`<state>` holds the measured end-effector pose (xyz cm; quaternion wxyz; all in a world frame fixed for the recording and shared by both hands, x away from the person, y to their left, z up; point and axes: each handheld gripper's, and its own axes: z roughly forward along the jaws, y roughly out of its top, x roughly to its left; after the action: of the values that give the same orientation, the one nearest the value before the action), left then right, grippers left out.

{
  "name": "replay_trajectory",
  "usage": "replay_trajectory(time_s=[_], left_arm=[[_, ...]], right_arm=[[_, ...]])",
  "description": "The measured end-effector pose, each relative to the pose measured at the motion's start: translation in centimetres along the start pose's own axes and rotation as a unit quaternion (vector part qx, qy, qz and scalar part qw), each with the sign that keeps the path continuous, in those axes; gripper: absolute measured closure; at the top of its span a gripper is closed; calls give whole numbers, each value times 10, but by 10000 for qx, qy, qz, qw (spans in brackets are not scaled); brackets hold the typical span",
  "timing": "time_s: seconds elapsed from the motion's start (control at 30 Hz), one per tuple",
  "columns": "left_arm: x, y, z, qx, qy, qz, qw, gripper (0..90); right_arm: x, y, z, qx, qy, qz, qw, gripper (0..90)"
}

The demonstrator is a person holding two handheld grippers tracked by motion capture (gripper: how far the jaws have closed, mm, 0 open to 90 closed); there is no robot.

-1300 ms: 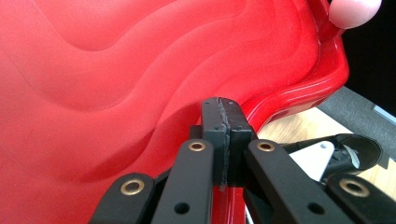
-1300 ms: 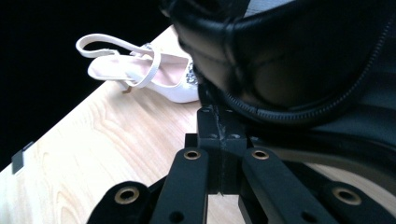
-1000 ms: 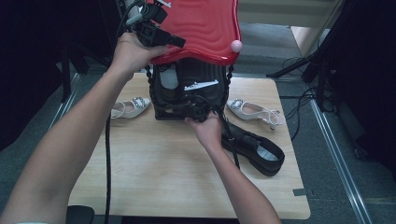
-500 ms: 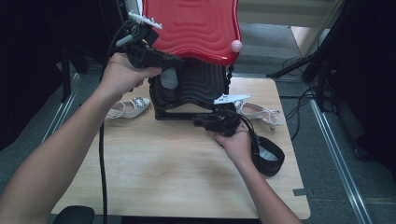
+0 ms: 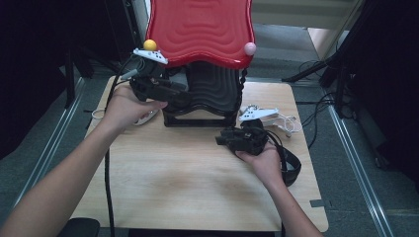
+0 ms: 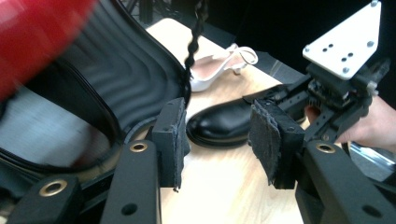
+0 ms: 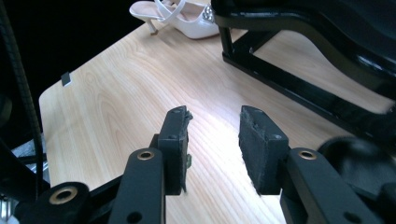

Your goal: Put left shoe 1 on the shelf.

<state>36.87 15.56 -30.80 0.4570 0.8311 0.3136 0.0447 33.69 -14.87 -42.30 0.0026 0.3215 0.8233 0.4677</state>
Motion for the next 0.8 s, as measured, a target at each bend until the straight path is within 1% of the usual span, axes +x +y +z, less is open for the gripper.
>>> replay_trajectory(time_s=[0.03, 0.07, 0.13, 0.17, 0.23, 0.27, 0.3, 0.33, 0.37, 0.4, 0.43, 0.47, 0.5, 0.53, 0.57, 0.6, 0.63, 0.67, 0.7, 0.73, 0.8], left_arm=[[-1, -4, 2, 36, -5, -5, 10000, 551], [-1, -8, 4, 64, -11, -12, 10000, 542], [-1, -16, 7, 38, -71, -47, 10000, 539], [-1, -16, 7, 38, -71, -47, 10000, 537], [-1, -23, 11, 42, -137, -97, 9998, 536], [-1, -30, 15, 103, -135, -111, 9998, 528], [-1, -30, 15, 103, -135, -111, 9998, 519], [-2, -34, 17, 127, -170, -147, 9997, 515], [-2, -38, 19, 139, -207, -183, 9995, 515], [-3, -46, 23, 158, -212, -202, 9994, 510], [-3, -46, 23, 158, -212, -202, 9994, 510], [-4, -50, 25, 169, -201, -194, 9995, 510], [-4, -54, 27, 176, -232, -212, 9994, 513], [-4, -58, 29, 204, -270, -211, 9992, 520], [-6, -65, 34, 272, -249, -168, 9992, 521], [-6, -65, 34, 272, -249, -168, 9992, 522], [-7, -73, 38, 319, -258, -170, 9990, 524], [-7, -77, 40, 294, -300, -210, 9989, 524], [-7, -77, 40, 294, -300, -210, 9989, 523], [-7, -81, 42, 331, -321, -243, 9986, 523], [-7, -89, 47, 408, -311, -233, 9984, 520]], right_arm=[[0, -2, -2, 17, -8, 0, 10000, 621], [0, -4, -4, 30, -47, -56, 10000, 619], [0, -8, -8, 27, -113, -75, 9999, 619], [0, -11, -10, 30, -105, -61, 9999, 619], [-1, -13, -11, 29, -120, -45, 9999, 619], [-2, -17, -12, 102, -97, -12, 9999, 619], [-2, -17, -12, 102, -97, -12, 9999, 619], [-3, -22, -14, 157, -153, -36, 9998, 619], [-3, -22, -14, 157, -153, -36, 9998, 619], [-5, -26, -16, 166, -158, 8, 9997, 615], [-5, -26, -16, 166, -158, 8, 9997, 615], [-5, -27, -18, 179, -166, 29, 9997, 615], [-7, -31, -20, 197, -205, 27, 9996, 610], [-8, -32, -21, 216, -195, 47, 9996, 609], [-9, -34, -23, 232, -222, 62, 9995, 607], [-9, -35, -24, 241, -241, 66, 9994, 606], [-10, -37, -26, 243, -250, 46, 9994, 606], [-11, -38, -28, 252, -275, 46, 9993, 606], [-11, -38, -28, 252, -275, 46, 9993, 606], [-12, -40, -29, 232, -308, 25, 9993, 606], [-15, -44, -33, 224, -314, 99, 9992, 606]])
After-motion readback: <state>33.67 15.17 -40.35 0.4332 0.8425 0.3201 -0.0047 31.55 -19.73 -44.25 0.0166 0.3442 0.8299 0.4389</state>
